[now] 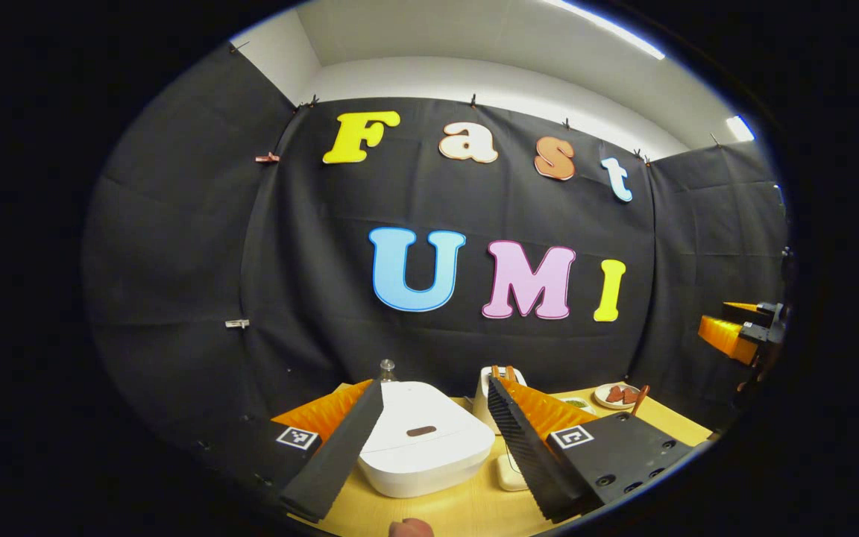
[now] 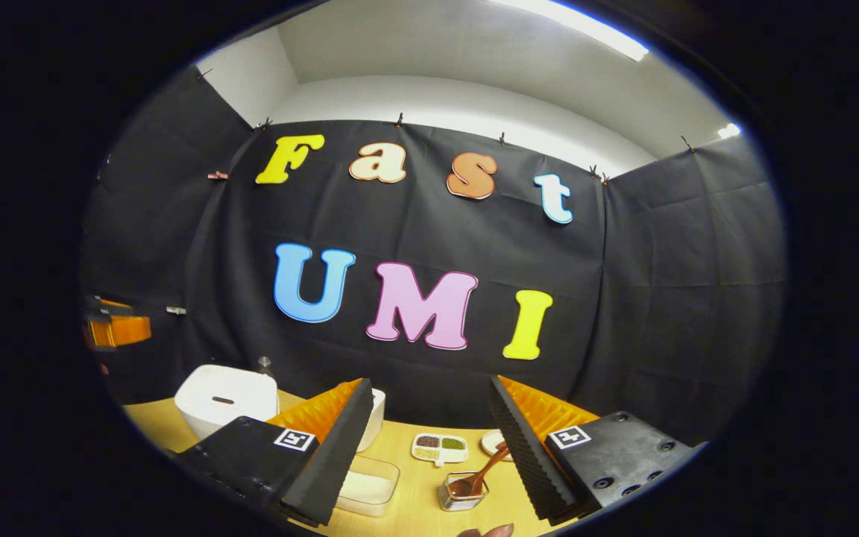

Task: Close the left gripper, press the button to open the rice cooker; take a wooden spoon from the chopstick holder with the right hand, scoop a spoonful of rice and pour it into the rice cooker, then put the wooden spoon back into the chopstick holder.

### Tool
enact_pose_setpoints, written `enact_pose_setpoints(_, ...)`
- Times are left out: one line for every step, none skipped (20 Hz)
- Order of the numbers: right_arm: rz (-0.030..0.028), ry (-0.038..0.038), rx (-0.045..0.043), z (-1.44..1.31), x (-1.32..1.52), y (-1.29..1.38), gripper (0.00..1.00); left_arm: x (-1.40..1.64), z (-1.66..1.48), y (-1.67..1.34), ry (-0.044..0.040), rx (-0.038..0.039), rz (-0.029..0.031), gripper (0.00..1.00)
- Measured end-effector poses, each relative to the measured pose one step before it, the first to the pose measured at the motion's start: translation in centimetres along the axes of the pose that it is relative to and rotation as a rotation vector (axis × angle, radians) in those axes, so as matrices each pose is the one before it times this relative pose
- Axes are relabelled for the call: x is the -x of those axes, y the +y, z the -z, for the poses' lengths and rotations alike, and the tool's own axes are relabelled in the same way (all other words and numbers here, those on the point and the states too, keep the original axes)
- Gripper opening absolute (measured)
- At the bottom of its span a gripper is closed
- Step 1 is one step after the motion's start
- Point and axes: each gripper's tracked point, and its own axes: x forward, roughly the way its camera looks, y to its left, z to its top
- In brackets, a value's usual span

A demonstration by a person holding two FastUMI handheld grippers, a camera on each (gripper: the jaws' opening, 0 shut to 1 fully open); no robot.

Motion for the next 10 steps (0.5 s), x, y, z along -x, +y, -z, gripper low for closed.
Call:
enact_pose_setpoints(-0.00468, 0.01343, -0.00193, 0.448, 0.149, 0.301, 0.98, 0.342, 0.033, 0.018, -0.00397, -0.00521, -0.00184, 0.97)
enact_pose_setpoints(-0.00609, 0.01205, -0.00883, 0.248, 0.050, 0.569, 0.97, 0.375, -0.185, 0.040, -0.00682, -0.00483, -0.00216, 0.97)
enact_pose_setpoints(0.00126, 0.00702, -0.00664, 0.280, 0.069, 0.060, 0.97, 0.222, -0.146, 0.057, -0.00366, -0.00606, -0.00431, 0.96)
enact_pose_setpoints(-0.00167, 0.00059, -0.00420, 0.053, -0.045, -0.082, 0.98, 0.202, -0.070, 0.143, -0.00060, -0.00285, -0.00576, 0.96)
enact_pose_setpoints(-0.00428, 0.00113, -0.00803, 0.013, 0.072, 0.046, 0.98, 0.069, 0.055, -0.103, 0.00092, -0.00070, -0.00147, 0.96)
enact_pose_setpoints(-0.00143, 0.00476, -0.00779, 0.127, 0.035, -0.040, 0.98, 0.080, -0.072, -0.026, 0.00122, 0.00134, -0.00294, 0.95)
enact_pose_setpoints(0.00148, 0.00574, -0.00203, 0.098, 0.114, -0.015, 0.98, -0.034, 0.027, -0.112, 0.00102, 0.00215, -0.00002, 0.95)
enact_pose_setpoints(0.00516, 0.00103, 0.00676, 0.053, 0.088, -0.219, 0.98, 0.107, -0.089, -0.161, -0.00193, 0.00223, 0.00151, 0.95)
enact_pose_setpoints(0.00686, -0.00385, 0.01001, -0.183, 0.236, -0.272, 0.98, 0.106, -0.280, -0.071, -0.00456, -0.00080, 0.00151, 0.95)
enact_pose_setpoints(0.00375, -0.00478, 0.00778, -0.213, -0.028, -0.139, 0.98, 0.018, -0.225, -0.114, -0.00474, -0.00311, 0.00419, 0.95)
